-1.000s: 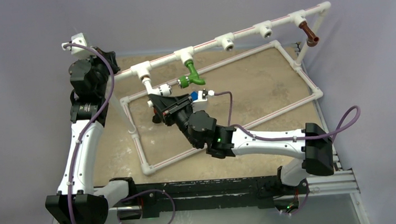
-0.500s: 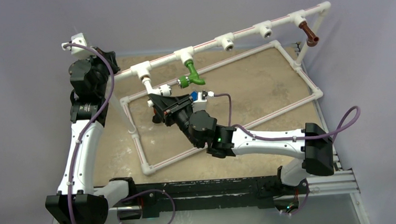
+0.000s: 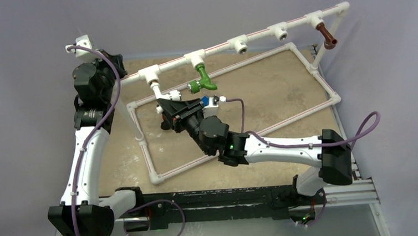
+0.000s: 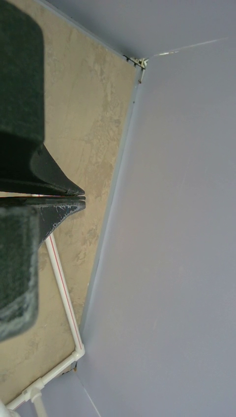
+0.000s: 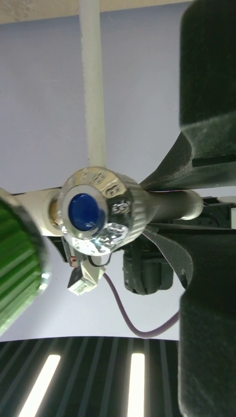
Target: Install the water faucets
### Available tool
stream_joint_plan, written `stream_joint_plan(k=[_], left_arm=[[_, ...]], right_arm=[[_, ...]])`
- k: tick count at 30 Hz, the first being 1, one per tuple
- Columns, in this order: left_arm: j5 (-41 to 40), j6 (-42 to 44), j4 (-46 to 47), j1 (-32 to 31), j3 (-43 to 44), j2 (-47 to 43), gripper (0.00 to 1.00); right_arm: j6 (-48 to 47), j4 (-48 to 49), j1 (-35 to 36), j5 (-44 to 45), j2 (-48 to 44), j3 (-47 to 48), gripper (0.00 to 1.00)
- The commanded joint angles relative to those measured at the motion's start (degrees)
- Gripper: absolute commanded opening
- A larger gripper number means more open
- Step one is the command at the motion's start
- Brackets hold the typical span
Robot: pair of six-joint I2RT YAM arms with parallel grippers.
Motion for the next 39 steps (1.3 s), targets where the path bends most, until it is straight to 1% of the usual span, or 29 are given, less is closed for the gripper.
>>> stream_joint_plan(k=[1, 3, 5, 10, 16, 18, 20, 27, 30, 34, 36, 39], left_arm=[[5.15, -0.81, -19.57, -0.7, -5.18, 2.11, 0.0], [5.11, -0.77, -19.64, -0.71, -5.18, 2.22, 0.0], [5.24, -0.77, -19.63, -0.7, -5.18, 2.24, 0.0], [5.16, -0.79, -19.64, -0.7, -5.18, 2.16, 0.0], [5.13, -0.68, -19.64, -0.74, -5.18, 2.24, 0.0], [5.02, -0.68, -19.64, -0.7, -5.18, 2.2, 0.0], [5.02, -0.68, -19.64, -0.7, -5.17, 2.24, 0.0], [4.58, -0.59, -19.64, -0.7, -5.18, 2.33, 0.0], [4.43, -0.59, -19.71, -0.7, -5.13, 2.46, 0.0], [4.25, -0.52, -19.73, -0.7, -5.18, 2.74, 0.0], [4.07, -0.5, -19.73, -0.7, -5.1, 2.73, 0.0], [3.61, -0.46, -19.91, -0.7, -4.99, 2.92, 0.0]], right_arm=[[1.87, 1.07, -3.74, 4.43, -0.11, -0.26, 0.32], [1.69, 1.47, -3.7, 4.42, -0.05, -0.37, 0.34], [1.59, 1.57, -3.72, 4.42, -0.01, -0.38, 0.37], [1.17, 2.33, -3.73, 3.9, 0.08, -0.55, 0.4], [-1.47, 5.52, -3.73, 3.02, -0.06, -1.55, 0.51], [-3.67, 7.12, -3.74, 3.21, -0.37, -1.96, 0.58], [-7.22, 9.92, -3.69, 2.87, -0.65, -2.61, 0.62], [-15.13, 16.33, -3.67, -3.28, -2.14, -6.24, 0.78], [-18.9, 17.95, -3.66, -5.53, -4.01, -8.86, 0.81], [-23.14, 17.06, -3.65, -7.15, -8.7, -13.48, 0.84], [-26.57, 16.07, -3.7, -9.06, -11.23, -16.12, 0.85], [-32.29, 17.23, -3.7, -12.63, -15.61, -20.92, 0.85]])
